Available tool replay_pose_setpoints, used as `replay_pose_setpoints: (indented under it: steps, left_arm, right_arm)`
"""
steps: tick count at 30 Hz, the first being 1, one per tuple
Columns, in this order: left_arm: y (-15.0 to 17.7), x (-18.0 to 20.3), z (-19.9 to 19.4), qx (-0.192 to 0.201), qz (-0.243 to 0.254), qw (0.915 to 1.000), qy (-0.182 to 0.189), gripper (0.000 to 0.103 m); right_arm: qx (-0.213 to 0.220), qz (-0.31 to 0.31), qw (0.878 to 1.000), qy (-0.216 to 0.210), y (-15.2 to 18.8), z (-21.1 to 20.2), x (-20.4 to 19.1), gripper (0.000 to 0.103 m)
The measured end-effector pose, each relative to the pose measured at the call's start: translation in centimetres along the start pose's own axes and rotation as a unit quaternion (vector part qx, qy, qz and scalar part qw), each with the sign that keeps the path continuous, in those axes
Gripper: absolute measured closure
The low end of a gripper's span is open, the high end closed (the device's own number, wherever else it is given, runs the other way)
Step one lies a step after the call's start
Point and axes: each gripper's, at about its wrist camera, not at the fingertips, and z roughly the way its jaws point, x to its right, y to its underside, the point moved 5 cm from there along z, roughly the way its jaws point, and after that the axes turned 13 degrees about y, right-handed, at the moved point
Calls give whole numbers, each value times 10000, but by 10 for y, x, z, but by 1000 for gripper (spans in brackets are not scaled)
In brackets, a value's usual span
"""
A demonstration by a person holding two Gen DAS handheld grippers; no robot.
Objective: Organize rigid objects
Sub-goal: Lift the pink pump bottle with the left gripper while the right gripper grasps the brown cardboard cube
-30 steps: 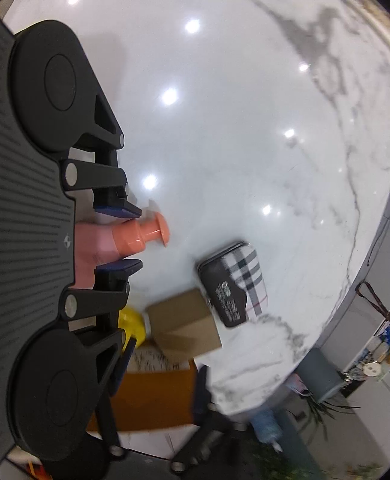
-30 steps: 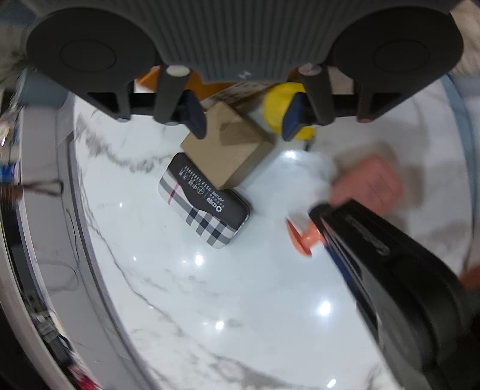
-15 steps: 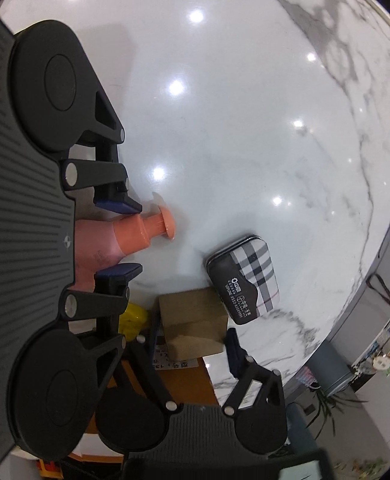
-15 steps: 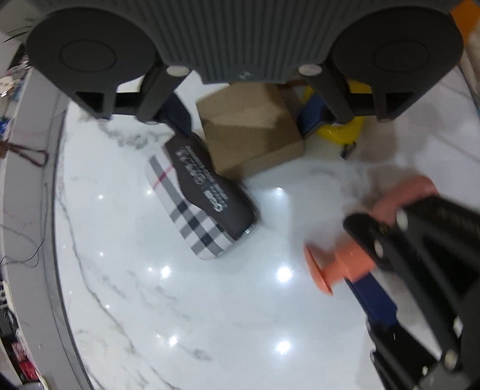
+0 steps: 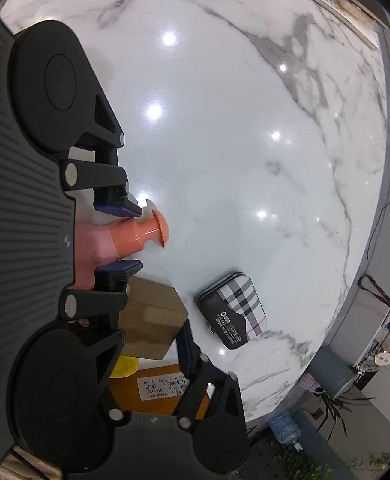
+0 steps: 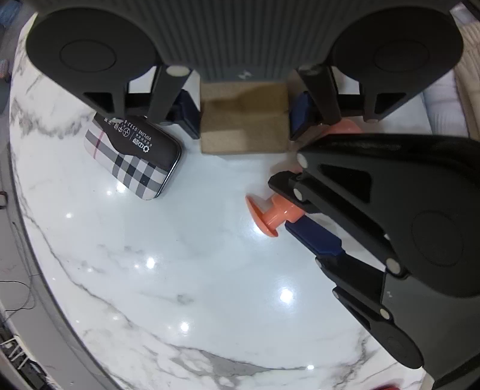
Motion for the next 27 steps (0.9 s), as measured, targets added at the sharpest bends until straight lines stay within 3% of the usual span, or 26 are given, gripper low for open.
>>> replay_pose_setpoints:
  steps: [2,3,7,9,13,20,27]
  left_arm:
    - [1,-4,0,-24,-126,9999,0,63]
    - [2,-6,0,-70,-193,9998,3,59]
    - [4,-7,2,-105,-271,9995,77,58]
    - [3,-7,4,-71,-319,9994,135,69]
    - [2,-7,4,-6,-355,9991,238,71]
    - [3,4,-9,298,-58,9991,288,75]
    - [6,31,-32,786,570,9948,312,75]
  right_arm:
    - [32,39,10000,37,5,-2,-2,27]
    - [12,77,10000,53,7,-2,0,27]
    - [40,439,9990,46,18,-1,9,26]
    - [162,670,9976,-19,20,-5,10,28]
    - [246,1052,9941,-70,22,-4,12,38]
    - [451,1900,9808,-7,34,-12,15,42]
    - [877,2743,9575,146,55,-44,11,43]
